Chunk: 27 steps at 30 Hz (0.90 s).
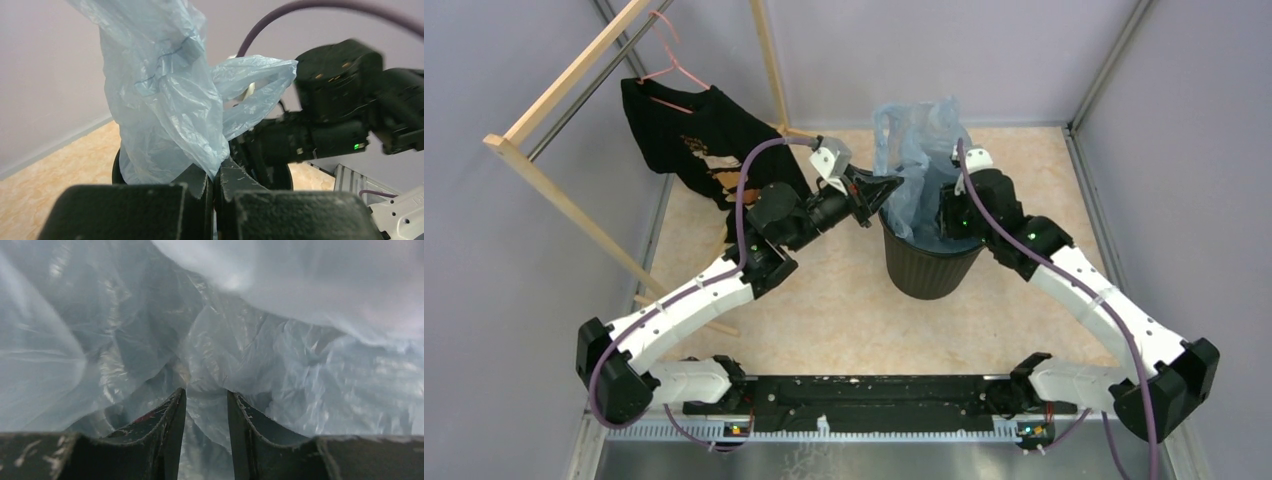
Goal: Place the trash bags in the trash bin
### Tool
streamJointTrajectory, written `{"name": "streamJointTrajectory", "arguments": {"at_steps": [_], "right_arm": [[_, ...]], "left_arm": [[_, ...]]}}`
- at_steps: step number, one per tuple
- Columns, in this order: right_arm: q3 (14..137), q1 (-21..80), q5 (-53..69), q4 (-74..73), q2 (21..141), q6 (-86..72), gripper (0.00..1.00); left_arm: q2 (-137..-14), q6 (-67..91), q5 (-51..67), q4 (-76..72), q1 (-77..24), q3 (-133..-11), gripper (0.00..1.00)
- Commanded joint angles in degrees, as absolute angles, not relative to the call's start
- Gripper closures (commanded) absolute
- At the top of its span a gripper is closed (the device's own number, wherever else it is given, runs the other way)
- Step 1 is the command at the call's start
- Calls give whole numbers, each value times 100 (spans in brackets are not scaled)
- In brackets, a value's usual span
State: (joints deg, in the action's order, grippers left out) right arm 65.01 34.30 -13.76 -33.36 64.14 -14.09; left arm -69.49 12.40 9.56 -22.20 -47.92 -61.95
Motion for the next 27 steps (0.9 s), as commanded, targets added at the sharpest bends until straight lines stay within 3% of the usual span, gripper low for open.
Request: {"name": "streamJointTrajectory", "arguments": {"at_steps": [1, 6, 12, 21, 27], "right_arm": [[6129, 3396, -761, -2726, 6696, -1821, 64], [6004, 3401, -264, -2646, 7038, -1816, 64], [6573, 3399, -977, -3410, 6802, -1378, 63], [6730, 3400, -1577, -3523, 5761, -1136, 43], [6826, 3394, -1486, -2772, 5936, -1310, 40]], "left_arm": [[-6759, 1143, 896, -2497, -4841, -6152, 100], [-6812, 1169, 915, -2482, -4882, -6166, 100], [-6937, 1160, 903, -2452, -4996, -6170, 100], [-6944, 1117, 853, -2426, -5116, -6170, 100], [-6947, 996, 733, -2416, -5242, -6144, 100]]}}
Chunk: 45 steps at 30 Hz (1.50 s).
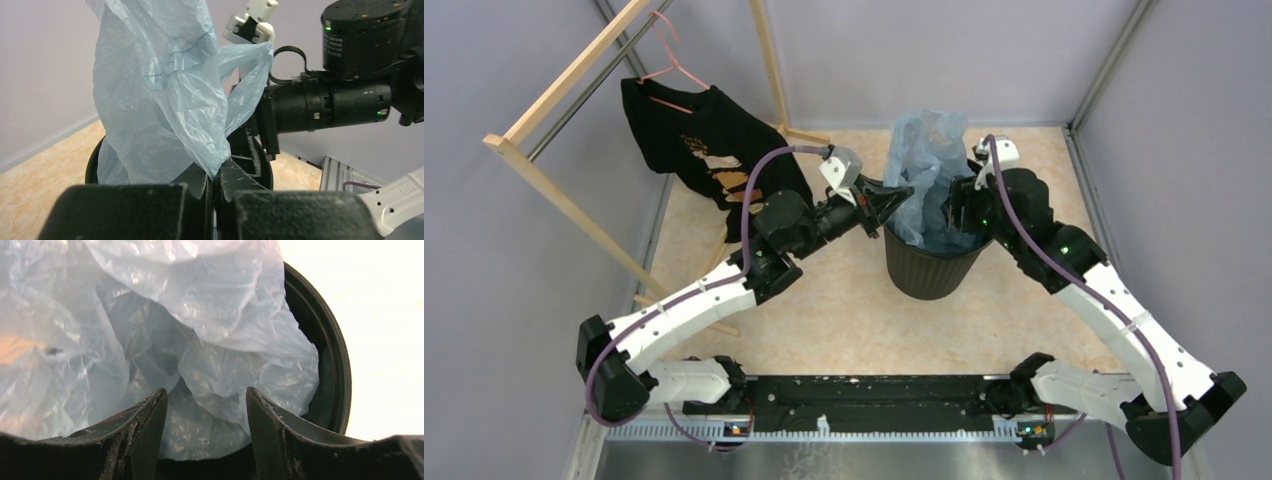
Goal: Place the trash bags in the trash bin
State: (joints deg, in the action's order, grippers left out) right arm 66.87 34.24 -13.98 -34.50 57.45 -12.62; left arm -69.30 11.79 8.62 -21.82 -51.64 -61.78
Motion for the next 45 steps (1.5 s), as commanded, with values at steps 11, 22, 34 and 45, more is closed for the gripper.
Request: {"name": "streamJointTrajectory", "arguments": {"at_steps": [11, 22, 34, 45], "right_arm": [[6822, 3358, -1727, -1742, 6990, -1064, 39], [5776, 3355, -1474, -1195, 7224, -1002, 57], [5659, 3350, -883, -1660, 7100, -1479, 70], [6184, 3351, -1097, -2804, 5986, -1469, 55]], "left_arm": [[-6899, 972, 785, -2439, -5291, -6099, 100], [-7049, 1241, 968, -2420, -5291, -6155, 100], [-7002, 1226, 864, -2448, -5300, -6073, 52], [-6442, 765, -310, -2356, -5304, -5948, 23]]}}
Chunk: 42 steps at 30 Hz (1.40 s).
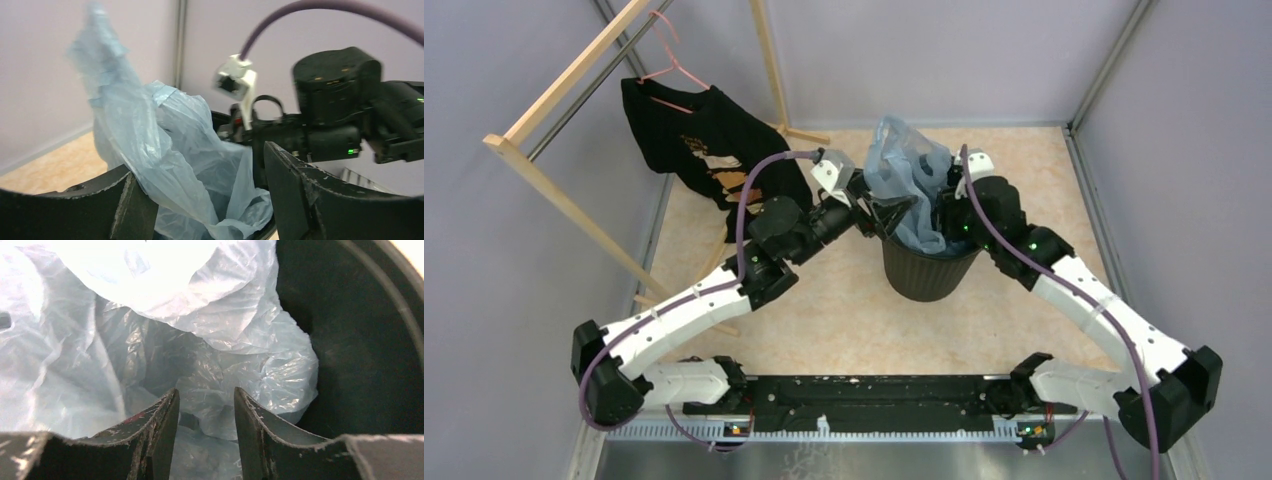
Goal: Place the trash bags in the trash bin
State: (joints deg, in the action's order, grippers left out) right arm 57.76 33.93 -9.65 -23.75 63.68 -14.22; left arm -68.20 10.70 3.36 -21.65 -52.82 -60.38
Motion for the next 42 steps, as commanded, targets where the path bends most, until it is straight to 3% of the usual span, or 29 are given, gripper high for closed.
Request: {"name": "streamJointTrajectory", "arguments": {"at_steps": [1, 10, 17, 20, 22, 25, 32, 38, 42], "right_arm": [[6238, 3355, -1147, -2914, 5921, -1468, 54], [6867, 3356, -1014, -3432, 5344, -1769, 45], [7624, 3350, -612, -3609, 5273, -1757, 26], [7796, 3357, 211, -3353, 5314, -1488, 11], [7918, 3357, 826, -3293, 5508, -1290, 8], [8107, 3385, 1451, -3390, 5856, -1104, 8], [7987, 3823, 1313, -3263, 6047, -849, 12], [7714, 4065, 366, -3516, 6042, -718, 37], [7382, 4066, 25, -3305, 5739, -825, 42]], "left_arm": [[-6390, 721, -433, -2356, -5300, -5936, 21], [-6087, 481, -1388, -2388, -5292, -5822, 13], [-6050, 311, -1303, -2349, -5291, -5905, 10], [-6076, 289, -1186, -2303, -5282, -5968, 9], [-6134, 290, -1129, -2250, -5282, -6012, 10], [-6224, 342, -1069, -2174, -5282, -6055, 15], [-6402, 371, -993, -2120, -5282, -6090, 33], [-6477, 370, -901, -2086, -5282, -6117, 53], [-6477, 337, -951, -2095, -5282, -6108, 69]]}}
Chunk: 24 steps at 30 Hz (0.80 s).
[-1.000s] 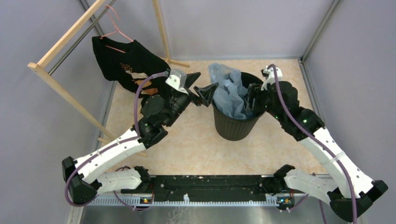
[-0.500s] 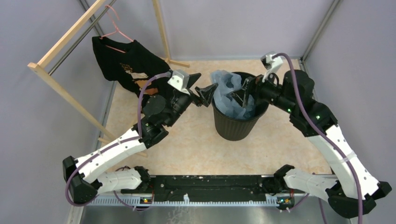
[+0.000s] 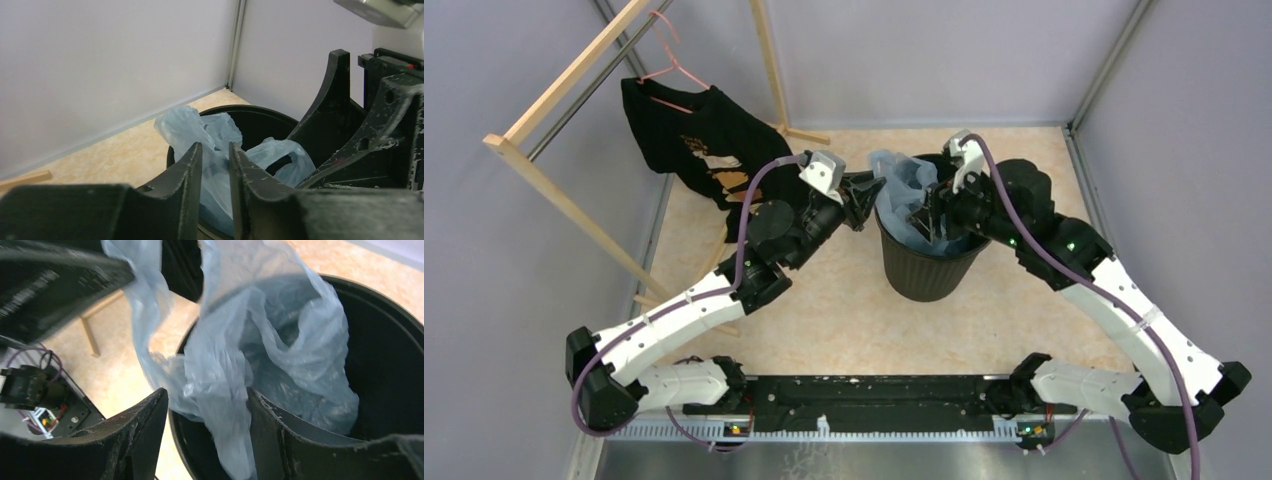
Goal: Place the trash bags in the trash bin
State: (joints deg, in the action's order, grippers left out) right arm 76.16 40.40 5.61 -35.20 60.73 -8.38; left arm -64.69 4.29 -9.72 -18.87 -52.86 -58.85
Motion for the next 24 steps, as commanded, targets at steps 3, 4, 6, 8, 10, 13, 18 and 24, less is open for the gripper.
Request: {"name": "streamJointTrajectory", "arguments": {"at_steps": [3, 4, 6, 8, 10, 13, 18, 24], "right_arm": [[6984, 4067, -231, -2928, 5515, -989, 42], [6865, 4063, -255, -2814, 5495, -1041, 42], [6750, 4068, -287, -2710, 5542, -1092, 45], [6757, 4069, -423, -2686, 5613, -1163, 54], [6828, 4062, -556, -2691, 5615, -1226, 69], [6848, 4069, -740, -2579, 5431, -1290, 86], [6804, 4068, -782, -2480, 5090, -1497, 100], [6694, 4066, -542, -2452, 4939, -1724, 100]], "left_arm": [[-6467, 329, -975, -2092, -5282, -6103, 79], [-6460, 330, -976, -2098, -5282, -6100, 82], [-6447, 328, -976, -2110, -5282, -6085, 88], [-6450, 327, -982, -2117, -5282, -6082, 92], [-6440, 333, -997, -2115, -5282, -6082, 97], [-6433, 317, -1053, -2127, -5282, -6073, 100], [-6392, 385, -1153, -2122, -5282, -6073, 100], [-6487, 833, -717, -1692, -5282, -6453, 38]]}}
